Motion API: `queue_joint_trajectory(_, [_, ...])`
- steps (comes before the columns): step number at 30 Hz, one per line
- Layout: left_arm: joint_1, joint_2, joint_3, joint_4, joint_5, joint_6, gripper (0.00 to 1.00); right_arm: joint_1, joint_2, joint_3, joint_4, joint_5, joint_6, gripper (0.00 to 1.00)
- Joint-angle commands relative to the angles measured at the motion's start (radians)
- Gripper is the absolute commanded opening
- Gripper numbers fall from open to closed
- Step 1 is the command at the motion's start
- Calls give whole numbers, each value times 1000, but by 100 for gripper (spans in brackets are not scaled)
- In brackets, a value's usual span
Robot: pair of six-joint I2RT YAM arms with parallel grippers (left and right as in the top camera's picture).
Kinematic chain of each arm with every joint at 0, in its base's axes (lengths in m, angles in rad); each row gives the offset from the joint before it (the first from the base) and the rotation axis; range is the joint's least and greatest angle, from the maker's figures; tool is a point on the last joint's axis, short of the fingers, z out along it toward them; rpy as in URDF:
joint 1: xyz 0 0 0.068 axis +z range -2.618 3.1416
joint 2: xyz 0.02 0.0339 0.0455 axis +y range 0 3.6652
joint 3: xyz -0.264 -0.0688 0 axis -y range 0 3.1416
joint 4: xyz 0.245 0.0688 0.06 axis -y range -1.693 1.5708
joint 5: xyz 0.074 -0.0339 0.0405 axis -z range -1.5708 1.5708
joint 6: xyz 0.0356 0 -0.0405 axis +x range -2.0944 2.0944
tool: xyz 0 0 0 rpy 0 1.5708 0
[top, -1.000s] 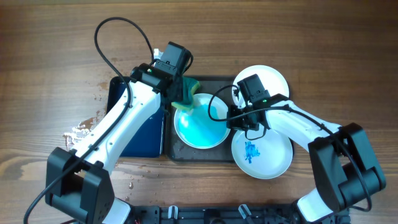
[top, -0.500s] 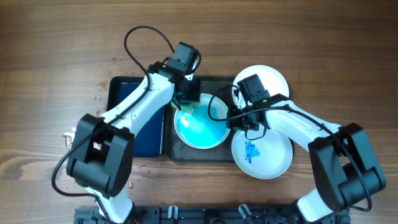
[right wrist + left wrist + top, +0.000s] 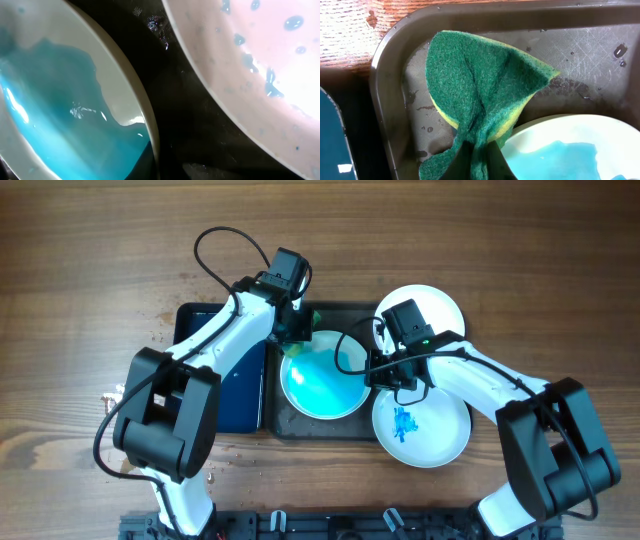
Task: Clean dirty plates on tray and stack at the side
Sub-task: 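Return the sponge with the left gripper to the blue tray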
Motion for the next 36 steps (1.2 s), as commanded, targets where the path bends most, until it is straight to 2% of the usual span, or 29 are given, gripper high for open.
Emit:
queue_joint_trajectory(1, [-5, 7, 13, 6, 8, -21, 4, -5, 35, -24, -21, 51, 1, 4])
queue_joint_trajectory(10, [-5, -222, 13, -16, -66, -43, 4, -5, 35, -24, -10, 51, 1, 4])
queue_joint_trajectory(17, [34, -262, 5, -223, -315, -97, 4, -5, 35, -24, -6, 51, 1, 4])
queue_joint_trajectory(20, [129, -262, -46, -225, -320, -154, 4, -5, 35, -24, -8, 51, 1, 4])
queue_joint_trajectory(24, [234, -262, -132, -188, -281, -160, 4, -5, 35, -24, -5, 51, 0, 4])
queue_joint_trajectory(28, [276, -262, -188, -153, -238, -159, 5, -5, 35, -24, -6, 51, 0, 4])
queue_joint_trajectory(30, [276, -262, -189, -151, -238, -159, 21, -5, 35, -24, -6, 51, 1, 4])
queue_joint_trajectory(31, [276, -262, -189, -151, -238, -160, 43, -5, 35, -24, -6, 51, 1, 4])
queue_joint_trajectory(32, [276, -262, -189, -151, -238, -160, 50, -5, 35, -24, -7, 51, 0, 4])
queue_joint_trajectory(34, [276, -266, -183, -159, -238, -160, 54, -5, 35, -24, -9, 51, 1, 4])
queue_joint_trajectory(36, [276, -280, -159, -181, -238, -164, 54, -5, 35, -24, -11, 51, 1, 4])
